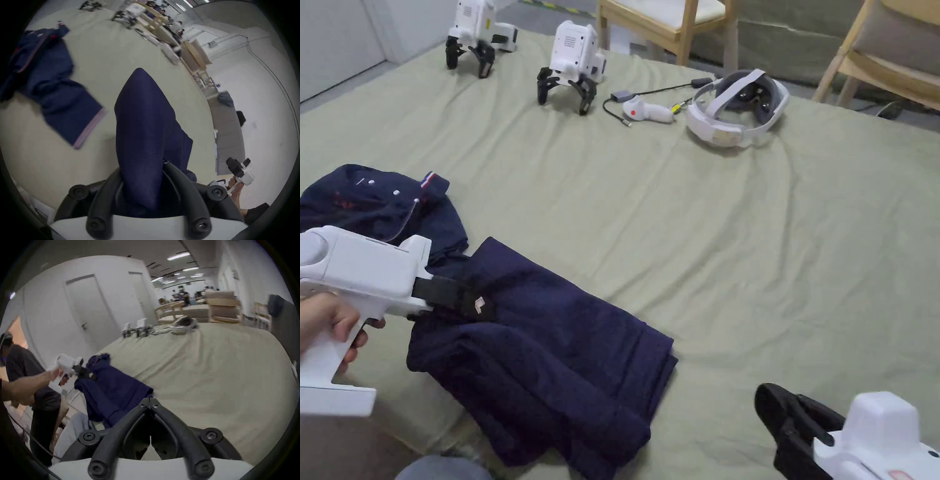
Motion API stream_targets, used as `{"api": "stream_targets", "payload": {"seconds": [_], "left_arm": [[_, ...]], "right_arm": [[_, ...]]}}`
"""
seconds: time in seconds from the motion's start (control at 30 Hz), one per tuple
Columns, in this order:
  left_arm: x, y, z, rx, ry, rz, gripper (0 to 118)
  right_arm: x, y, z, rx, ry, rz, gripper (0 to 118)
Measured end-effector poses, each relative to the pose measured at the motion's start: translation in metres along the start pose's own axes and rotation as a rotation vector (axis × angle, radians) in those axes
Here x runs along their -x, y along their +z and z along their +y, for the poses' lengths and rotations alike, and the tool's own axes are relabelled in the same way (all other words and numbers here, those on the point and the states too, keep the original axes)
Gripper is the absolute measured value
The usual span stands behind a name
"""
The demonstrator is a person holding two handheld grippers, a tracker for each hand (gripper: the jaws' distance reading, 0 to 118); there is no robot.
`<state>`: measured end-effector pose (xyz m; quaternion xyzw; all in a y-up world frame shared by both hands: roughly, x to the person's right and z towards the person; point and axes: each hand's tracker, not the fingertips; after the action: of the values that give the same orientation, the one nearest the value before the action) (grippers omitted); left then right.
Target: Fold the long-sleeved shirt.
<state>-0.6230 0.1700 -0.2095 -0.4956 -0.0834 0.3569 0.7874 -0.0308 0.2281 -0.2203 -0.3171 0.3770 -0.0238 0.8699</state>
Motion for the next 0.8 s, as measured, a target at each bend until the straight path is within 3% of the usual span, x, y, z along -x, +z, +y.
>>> {"api": "stream_targets", "payload": {"seconds": [0.2,0.37,0.4,0.5,0.57,0.63,0.7,0.8], "left_arm": [[0.039,0.022,0.003,-0.030,0.061,0.033,23],[0.059,0.019,-0.001,-0.045,0.080,0.025,25],[0.058,0.019,-0.001,-0.052,0.081,0.028,31],[0.032,0.031,-0.008,-0.114,0.020,0.109,100],[0.012,0.043,-0.008,-0.192,-0.044,0.168,110],[-0.024,0.063,-0.012,-0.314,-0.146,0.190,110],[-0.094,0.072,-0.029,-0.442,-0.252,0.339,111],[-0.180,0.064,-0.054,-0.603,-0.372,0.355,111]], "right_arm": [[0.080,-0.084,0.020,0.066,0.190,0.121,0],[0.093,-0.104,0.021,0.077,0.179,0.151,0],[0.091,-0.102,0.022,0.080,0.176,0.152,0],[0.081,-0.090,0.022,0.074,0.166,0.135,0],[0.068,-0.074,0.024,0.048,0.127,0.112,0],[0.051,-0.049,0.027,0.007,0.115,0.064,0],[0.032,-0.018,0.032,-0.050,0.103,-0.042,0],[0.001,0.031,0.045,-0.158,0.071,-0.211,0]]}}
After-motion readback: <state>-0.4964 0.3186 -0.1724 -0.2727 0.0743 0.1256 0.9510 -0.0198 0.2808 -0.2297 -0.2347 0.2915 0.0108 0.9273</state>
